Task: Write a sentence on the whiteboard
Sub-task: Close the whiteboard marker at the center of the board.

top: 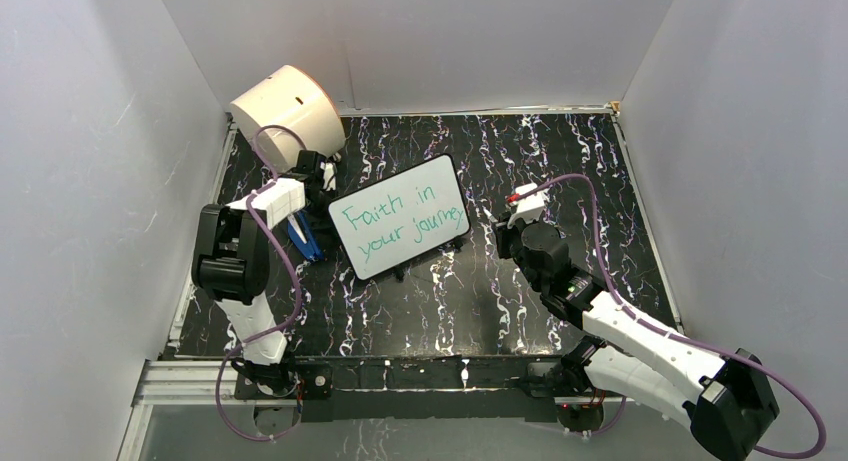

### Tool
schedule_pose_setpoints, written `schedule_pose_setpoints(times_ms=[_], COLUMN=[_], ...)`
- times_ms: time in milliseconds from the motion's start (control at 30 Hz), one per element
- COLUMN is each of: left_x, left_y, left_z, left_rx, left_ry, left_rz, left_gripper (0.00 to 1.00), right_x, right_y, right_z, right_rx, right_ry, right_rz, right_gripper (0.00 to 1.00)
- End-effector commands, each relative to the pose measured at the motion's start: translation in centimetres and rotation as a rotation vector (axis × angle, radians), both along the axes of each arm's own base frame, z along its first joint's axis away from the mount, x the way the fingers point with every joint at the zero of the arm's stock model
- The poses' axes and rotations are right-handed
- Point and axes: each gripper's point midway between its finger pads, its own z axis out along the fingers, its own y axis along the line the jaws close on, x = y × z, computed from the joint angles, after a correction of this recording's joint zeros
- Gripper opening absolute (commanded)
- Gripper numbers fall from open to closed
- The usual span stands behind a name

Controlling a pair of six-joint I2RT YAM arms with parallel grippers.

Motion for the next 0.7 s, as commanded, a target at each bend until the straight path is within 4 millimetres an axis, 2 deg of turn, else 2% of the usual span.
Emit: schedule_pose_setpoints(times_ms=[0, 300, 367, 533, 667], left_x=[0.7, 0.6, 0.3, 0.4, 0.4], left_y=[0.5, 0.9, 1.8, 3.2, 3.0], left_z=[0.5, -0.1, -0.3, 0.6, 0.6], left_rx=[0.035, 0.081, 0.14, 0.213, 0.204], left_ry=[-0.008, 0.015, 0.027, 0.006, 0.007], left_rz=[-0.001, -0.005, 0.002, 0.018, 0.008], left_gripper=[0.27, 0.21, 0.2, 0.19, 0.19], right_x=[0.6, 0.6, 0.5, 0.5, 0.5], right_y=[0.3, 0.2, 0.3, 0.2, 0.1], right_z=[1.9, 2.0, 2.0, 2.1, 2.2], right_rx=[0.044, 0.044, 0.045, 0.048, 0.047], right_ry=[-0.061, -0.065, -0.064, -0.067, -0.069], right_rz=[-0.004, -0.005, -0.004, -0.007, -0.007], right_gripper=[0.0, 0.0, 0.0, 0.0, 0.0])
